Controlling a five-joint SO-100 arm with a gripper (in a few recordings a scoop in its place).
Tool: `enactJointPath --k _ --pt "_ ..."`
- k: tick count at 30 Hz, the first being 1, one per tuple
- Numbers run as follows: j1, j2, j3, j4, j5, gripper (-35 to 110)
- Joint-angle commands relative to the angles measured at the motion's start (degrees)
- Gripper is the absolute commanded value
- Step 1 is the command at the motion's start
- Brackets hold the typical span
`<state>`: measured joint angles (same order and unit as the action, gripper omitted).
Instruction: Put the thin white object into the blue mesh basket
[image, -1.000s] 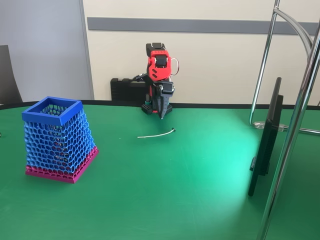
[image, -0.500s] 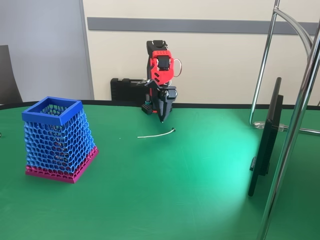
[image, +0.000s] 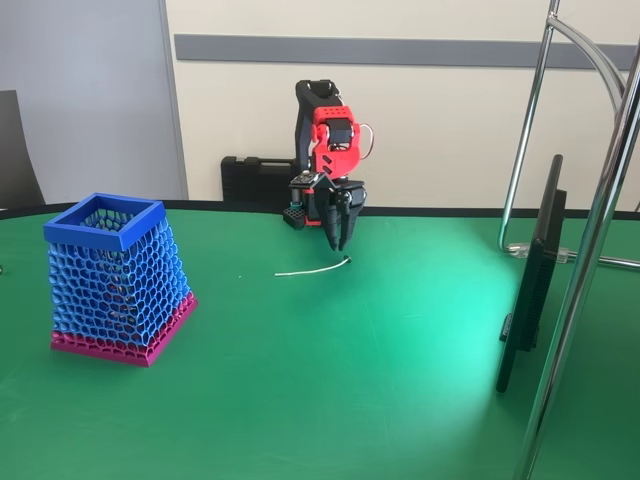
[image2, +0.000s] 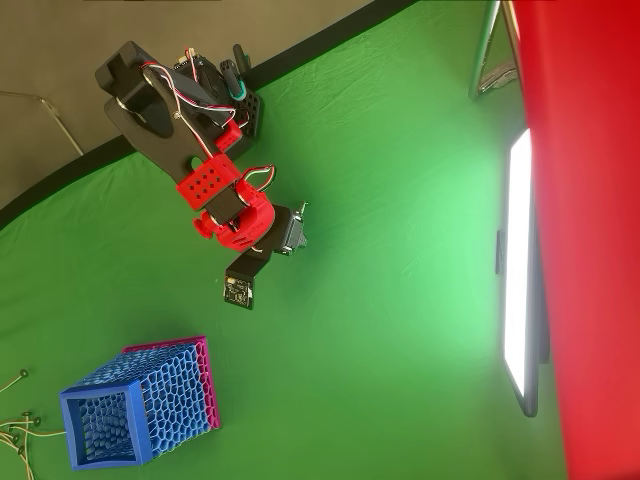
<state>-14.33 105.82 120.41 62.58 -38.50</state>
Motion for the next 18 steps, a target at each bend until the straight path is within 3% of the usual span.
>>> enactJointPath --k 1,18 --pt "-0.44 -0.53 -0.79 0.44 0.26 13" --pt "-6.06 -3.16 -1.32 -2.02 8.70 12"
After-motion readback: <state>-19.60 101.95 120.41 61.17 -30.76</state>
